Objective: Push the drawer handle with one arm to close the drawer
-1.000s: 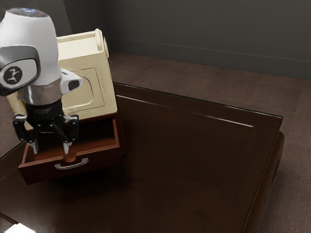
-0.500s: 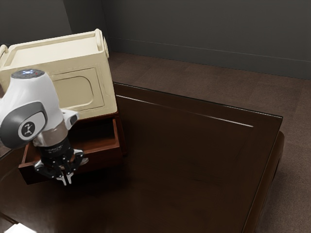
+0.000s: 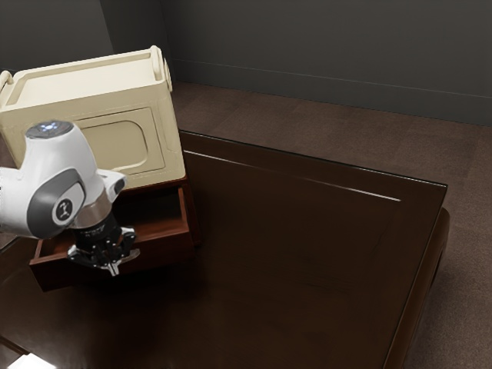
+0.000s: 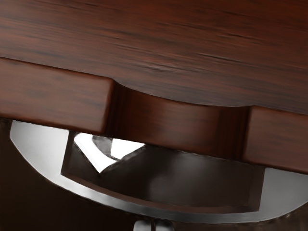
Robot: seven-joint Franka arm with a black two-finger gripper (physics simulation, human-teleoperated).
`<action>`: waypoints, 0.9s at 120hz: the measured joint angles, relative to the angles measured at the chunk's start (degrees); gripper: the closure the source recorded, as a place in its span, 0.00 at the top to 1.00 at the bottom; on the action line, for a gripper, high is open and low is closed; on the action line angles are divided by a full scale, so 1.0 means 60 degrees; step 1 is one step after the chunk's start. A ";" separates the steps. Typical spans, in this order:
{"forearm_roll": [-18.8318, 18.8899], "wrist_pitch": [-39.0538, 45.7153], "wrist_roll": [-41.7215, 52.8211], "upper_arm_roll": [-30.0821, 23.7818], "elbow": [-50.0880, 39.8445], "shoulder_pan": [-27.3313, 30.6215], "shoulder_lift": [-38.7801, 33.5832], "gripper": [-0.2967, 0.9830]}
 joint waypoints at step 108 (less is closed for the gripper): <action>0.0318 0.2062 0.1734 -0.0981 0.0410 0.2160 0.1315 0.15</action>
